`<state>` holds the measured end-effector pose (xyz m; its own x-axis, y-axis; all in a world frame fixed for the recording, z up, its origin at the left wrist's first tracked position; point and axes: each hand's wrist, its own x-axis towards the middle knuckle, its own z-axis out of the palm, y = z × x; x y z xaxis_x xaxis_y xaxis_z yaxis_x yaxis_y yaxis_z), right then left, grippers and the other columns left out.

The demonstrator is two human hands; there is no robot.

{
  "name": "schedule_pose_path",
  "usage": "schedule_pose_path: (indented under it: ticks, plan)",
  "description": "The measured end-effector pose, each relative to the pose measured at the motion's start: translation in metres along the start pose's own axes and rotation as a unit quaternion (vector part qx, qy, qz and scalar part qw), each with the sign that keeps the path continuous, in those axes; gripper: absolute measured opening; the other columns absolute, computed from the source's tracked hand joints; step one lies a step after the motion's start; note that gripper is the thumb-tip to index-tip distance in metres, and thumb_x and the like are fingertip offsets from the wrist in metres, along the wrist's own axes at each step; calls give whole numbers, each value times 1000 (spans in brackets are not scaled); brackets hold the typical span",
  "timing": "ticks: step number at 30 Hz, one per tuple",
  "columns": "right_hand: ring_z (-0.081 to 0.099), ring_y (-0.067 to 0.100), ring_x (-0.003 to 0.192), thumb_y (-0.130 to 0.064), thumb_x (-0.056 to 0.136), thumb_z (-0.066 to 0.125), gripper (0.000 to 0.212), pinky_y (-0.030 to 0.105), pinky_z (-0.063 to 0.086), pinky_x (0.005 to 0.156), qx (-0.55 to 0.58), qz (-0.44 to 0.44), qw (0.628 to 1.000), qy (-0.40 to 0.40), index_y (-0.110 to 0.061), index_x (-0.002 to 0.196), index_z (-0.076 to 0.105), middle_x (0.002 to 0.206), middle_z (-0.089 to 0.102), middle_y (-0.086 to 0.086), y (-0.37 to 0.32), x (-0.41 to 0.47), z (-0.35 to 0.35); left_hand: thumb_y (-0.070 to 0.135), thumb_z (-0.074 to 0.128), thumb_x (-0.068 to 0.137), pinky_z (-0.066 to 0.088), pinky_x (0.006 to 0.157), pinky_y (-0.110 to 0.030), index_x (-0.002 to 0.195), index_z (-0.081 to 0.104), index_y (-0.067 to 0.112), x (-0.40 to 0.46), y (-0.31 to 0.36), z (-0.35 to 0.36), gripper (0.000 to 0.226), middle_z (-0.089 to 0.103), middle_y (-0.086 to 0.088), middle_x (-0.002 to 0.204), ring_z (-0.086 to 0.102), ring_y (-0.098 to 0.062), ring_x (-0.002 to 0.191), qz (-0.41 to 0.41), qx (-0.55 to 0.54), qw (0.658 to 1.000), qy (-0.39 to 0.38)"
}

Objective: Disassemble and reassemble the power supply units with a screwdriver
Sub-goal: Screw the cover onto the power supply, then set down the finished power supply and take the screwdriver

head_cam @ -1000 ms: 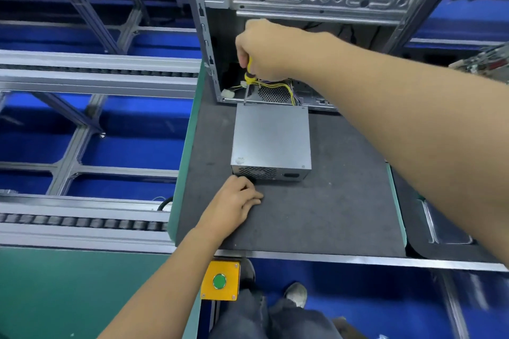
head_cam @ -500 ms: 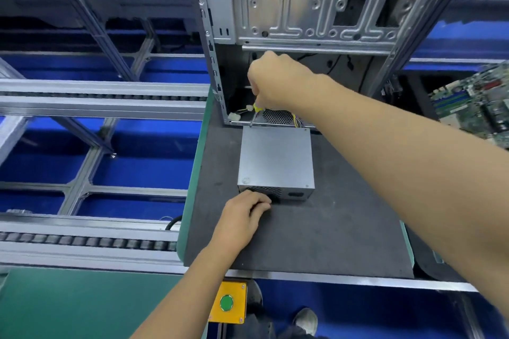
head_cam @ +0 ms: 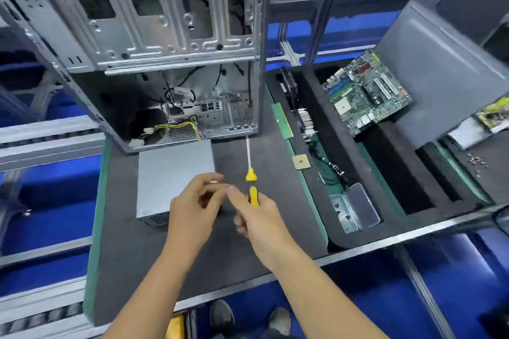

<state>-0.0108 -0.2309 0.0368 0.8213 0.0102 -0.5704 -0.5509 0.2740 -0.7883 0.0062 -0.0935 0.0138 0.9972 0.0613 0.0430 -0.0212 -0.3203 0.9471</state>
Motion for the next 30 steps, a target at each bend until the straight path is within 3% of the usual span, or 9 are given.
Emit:
schedule_pose_path:
  ticks: [2,4,9,13,17,21,24,27,30]
  plan:
    - [62,16,69,-20,84,77,32,35,57,70,13,-17,1000,20,-15,80,46,76,59,8,-5,1,-11,3,69,89,51,74,-16,97,61,57,-3,2,16,55,72,28,91,68,1,89,33,52,998,-34]
    - [67,20,75,-7,85,74,32,38,60,78,9,-21,999,34,-15,75,45,82,65,14,-12,3,-26,0,69,88,48,71,-9,95,61,57,-3,3,30,58,70,32,93,67,6,90,52,77,994,-54]
    - [71,18,73,-2,84,73,32,30,60,72,-13,-9,998,55,-15,76,45,77,69,10,-19,13,-68,-6,70,86,46,84,-4,104,62,46,0,5,60,56,66,39,98,66,11,96,94,105,984,-105]
    - [69,17,66,-1,86,71,34,27,55,67,-54,-16,997,53,-15,77,41,61,66,1,-24,21,-100,-9,68,88,50,94,-14,121,70,17,-5,1,87,42,69,25,108,66,9,101,130,119,975,-139]
    - [71,21,68,-7,84,74,34,36,57,70,-140,-40,986,81,-14,77,42,68,68,5,-33,29,-142,2,66,92,44,92,-5,138,59,20,-13,-1,106,49,62,19,125,62,11,106,112,104,974,-169]
    - [60,32,71,-17,93,58,18,44,53,69,-468,-72,843,255,-11,81,46,76,63,10,-34,47,-211,14,67,94,49,91,-15,133,61,33,-8,-19,97,43,65,20,126,61,4,112,34,101,986,-127]
    - [51,31,71,-20,99,52,17,36,45,61,-616,-25,749,242,-15,87,40,85,54,8,-20,64,-230,15,66,95,49,99,-21,129,63,32,-9,-36,85,38,67,20,122,62,3,111,-11,115,985,-127]
    - [60,36,90,-28,94,63,22,35,45,66,-644,13,730,230,-13,95,47,102,61,11,-4,76,-228,18,67,94,46,96,-10,125,62,37,-13,-46,81,37,66,23,120,60,7,110,-31,118,985,-123]
    - [61,35,88,-54,91,60,44,37,46,67,-591,9,759,273,-11,90,47,93,61,10,4,75,-226,22,68,93,45,97,-12,124,65,35,-14,-51,83,34,66,26,120,60,7,110,-39,116,985,-119]
